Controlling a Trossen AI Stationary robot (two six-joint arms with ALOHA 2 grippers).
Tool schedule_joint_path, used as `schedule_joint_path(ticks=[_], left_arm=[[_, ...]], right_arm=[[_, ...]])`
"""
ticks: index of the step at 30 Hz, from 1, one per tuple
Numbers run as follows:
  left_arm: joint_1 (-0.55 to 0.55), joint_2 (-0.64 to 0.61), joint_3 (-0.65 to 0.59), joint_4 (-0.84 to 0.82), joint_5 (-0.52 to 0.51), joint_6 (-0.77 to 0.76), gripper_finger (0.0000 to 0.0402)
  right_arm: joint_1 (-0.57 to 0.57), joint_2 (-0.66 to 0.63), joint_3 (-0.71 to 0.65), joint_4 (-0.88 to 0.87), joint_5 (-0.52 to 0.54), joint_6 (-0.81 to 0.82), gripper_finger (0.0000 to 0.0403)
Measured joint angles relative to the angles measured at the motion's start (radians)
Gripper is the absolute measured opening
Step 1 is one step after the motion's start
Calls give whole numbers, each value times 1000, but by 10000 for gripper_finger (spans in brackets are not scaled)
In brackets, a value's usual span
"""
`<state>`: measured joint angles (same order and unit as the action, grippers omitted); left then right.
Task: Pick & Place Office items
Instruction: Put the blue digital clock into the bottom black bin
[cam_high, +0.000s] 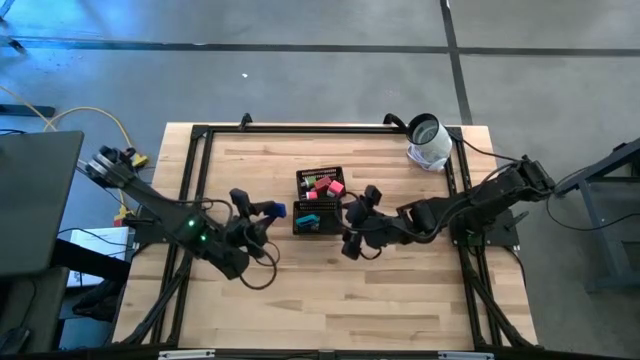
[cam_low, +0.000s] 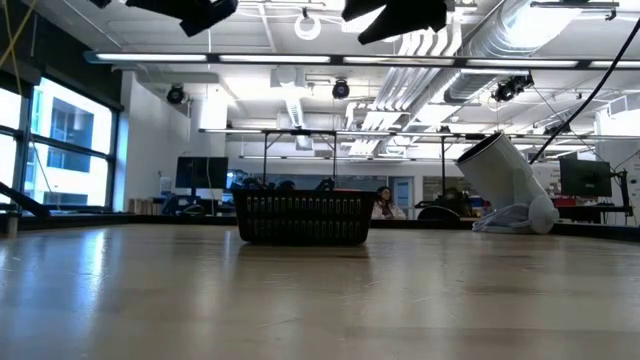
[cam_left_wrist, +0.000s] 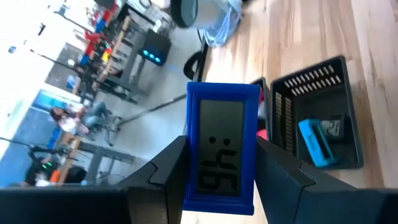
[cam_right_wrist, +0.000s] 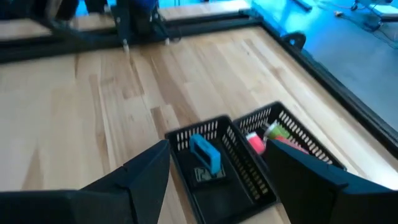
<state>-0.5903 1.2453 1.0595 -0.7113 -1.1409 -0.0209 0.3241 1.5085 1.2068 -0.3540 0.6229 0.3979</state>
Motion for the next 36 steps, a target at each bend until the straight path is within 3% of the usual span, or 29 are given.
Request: schedule_joint_path(ticks=[9, 16, 28, 36], left_arm=[[-40, 16, 0, 210, -49, 208, 143], [-50, 16, 0, 261, -68, 257, 143], [-11, 79, -1, 404, -95, 408, 142], [14, 89, -2, 465, -93, 459, 142]], right_arm=[[-31, 0, 0, 136, 6, -4, 252], [-51, 0, 0, 265, -36, -36, 252], [-83, 18, 0, 400, -226, -87, 252], [-82, 18, 0, 445, -242, -106, 252]])
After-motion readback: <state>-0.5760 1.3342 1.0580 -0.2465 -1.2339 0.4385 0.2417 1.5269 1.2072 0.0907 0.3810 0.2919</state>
